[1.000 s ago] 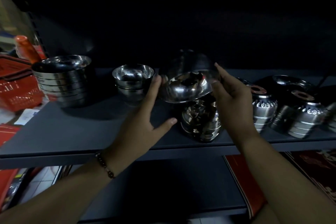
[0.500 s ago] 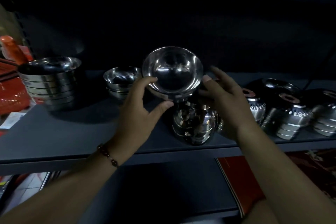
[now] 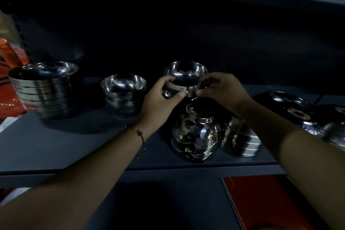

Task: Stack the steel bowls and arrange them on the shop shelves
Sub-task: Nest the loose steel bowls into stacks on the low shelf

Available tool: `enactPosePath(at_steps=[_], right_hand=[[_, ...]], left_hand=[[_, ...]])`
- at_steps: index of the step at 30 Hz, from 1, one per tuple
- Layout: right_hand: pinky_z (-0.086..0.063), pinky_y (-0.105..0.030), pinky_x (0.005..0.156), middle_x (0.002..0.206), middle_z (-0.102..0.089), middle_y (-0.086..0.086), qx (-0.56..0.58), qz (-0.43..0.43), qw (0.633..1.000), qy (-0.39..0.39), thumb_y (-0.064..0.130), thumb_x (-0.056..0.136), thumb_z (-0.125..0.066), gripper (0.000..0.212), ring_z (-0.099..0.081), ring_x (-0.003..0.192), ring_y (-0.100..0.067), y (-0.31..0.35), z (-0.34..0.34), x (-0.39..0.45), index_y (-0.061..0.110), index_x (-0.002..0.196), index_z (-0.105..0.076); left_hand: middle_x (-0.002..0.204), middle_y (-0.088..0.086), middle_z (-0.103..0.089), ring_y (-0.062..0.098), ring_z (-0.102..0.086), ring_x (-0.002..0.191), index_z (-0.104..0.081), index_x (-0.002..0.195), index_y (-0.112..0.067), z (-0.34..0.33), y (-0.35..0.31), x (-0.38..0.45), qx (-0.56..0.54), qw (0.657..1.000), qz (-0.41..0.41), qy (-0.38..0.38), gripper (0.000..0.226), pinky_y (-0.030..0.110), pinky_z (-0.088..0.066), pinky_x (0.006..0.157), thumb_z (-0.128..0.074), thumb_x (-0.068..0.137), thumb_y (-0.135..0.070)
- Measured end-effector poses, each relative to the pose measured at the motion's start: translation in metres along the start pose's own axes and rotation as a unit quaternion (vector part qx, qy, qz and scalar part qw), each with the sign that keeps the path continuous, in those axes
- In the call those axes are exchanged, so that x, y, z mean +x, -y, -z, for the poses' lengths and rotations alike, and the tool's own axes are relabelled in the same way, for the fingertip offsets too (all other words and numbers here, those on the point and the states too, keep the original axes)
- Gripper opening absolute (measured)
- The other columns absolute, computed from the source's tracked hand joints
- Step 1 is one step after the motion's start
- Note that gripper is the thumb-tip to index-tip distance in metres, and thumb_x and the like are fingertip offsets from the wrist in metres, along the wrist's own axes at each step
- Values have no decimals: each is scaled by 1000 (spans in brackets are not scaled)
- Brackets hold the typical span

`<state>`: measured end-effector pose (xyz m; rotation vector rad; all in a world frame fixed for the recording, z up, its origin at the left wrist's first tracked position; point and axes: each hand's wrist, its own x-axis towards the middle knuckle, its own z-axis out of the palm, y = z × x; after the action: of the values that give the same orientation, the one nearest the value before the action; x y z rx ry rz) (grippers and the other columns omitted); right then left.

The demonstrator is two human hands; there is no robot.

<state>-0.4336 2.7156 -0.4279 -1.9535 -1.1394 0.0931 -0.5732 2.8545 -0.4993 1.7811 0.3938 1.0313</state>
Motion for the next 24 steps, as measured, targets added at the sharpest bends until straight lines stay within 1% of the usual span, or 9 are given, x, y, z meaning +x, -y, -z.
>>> enactPosePath(at_steps=[3,6,8,10,12,15,18,21,24], right_hand=[[-55,-26,85,102,-69,9,-56,-3,998,25,22,75,-83,35,-66,95,-8,-7,2,15,22,107,-71],[-45,-13,71,99,-65,9,-101,2,994,34,24,76,-82,30,-61,93,-6,-13,0,33,22,103,-71],[-39,-9,64,93,-62,11,-134,-1,990,45,26,76,-82,27,-59,89,-5,-15,-5,41,24,101,-72],[-38,-11,62,95,-62,10,-162,-7,984,73,29,77,-81,29,-58,87,-5,-20,-10,48,23,104,-72],[-38,-14,60,101,-64,6,-184,-17,976,113,31,80,-79,31,-57,82,-4,-26,-15,52,22,108,-70],[-42,-21,71,114,-67,-2,-242,-4,958,155,34,88,-70,33,-59,92,-11,-30,-21,53,19,117,-67],[-40,-26,85,129,-61,-9,-307,14,932,194,30,99,-54,40,-58,112,-22,-25,-25,50,15,136,-53],[-36,-26,85,133,-59,-14,-341,15,919,199,27,104,-42,46,-57,116,-25,-21,-23,47,17,149,-36],[-39,-26,87,137,-56,-14,-359,18,916,178,26,106,-37,49,-57,118,-27,-17,-17,38,20,153,-27]], left_hand=[[128,-14,-62,3,-55,124,-57,126,-38,-3,13,13,10,1000,14,20,45,35,-47,107,-75,85,-33],[124,-13,-64,1,-59,118,-56,127,-37,-7,24,23,31,999,14,17,44,34,-51,102,-73,87,-32],[125,-15,-63,-2,-57,114,-56,131,-35,-9,28,26,53,998,21,14,46,26,-50,99,-72,89,-32],[128,-18,-59,-7,-52,114,-54,137,-33,-9,34,26,75,996,35,18,51,13,-43,92,-71,90,-34],[130,-17,-61,-5,-53,119,-52,140,-35,-8,42,24,87,995,40,27,54,10,-40,90,-71,90,-36],[137,-14,-59,0,-54,125,-46,145,-39,-8,47,21,114,993,25,32,58,14,-44,96,-68,91,-38],[154,-4,-44,11,-44,139,-36,150,-42,-9,47,22,166,985,22,34,61,23,-40,105,-62,94,-43],[164,4,-22,23,-32,147,-26,154,-42,-7,38,19,236,970,30,56,62,26,-31,101,-54,99,-45],[166,3,-14,26,-33,146,-20,156,-41,1,24,7,296,953,15,69,59,28,-36,100,-45,103,-45]])
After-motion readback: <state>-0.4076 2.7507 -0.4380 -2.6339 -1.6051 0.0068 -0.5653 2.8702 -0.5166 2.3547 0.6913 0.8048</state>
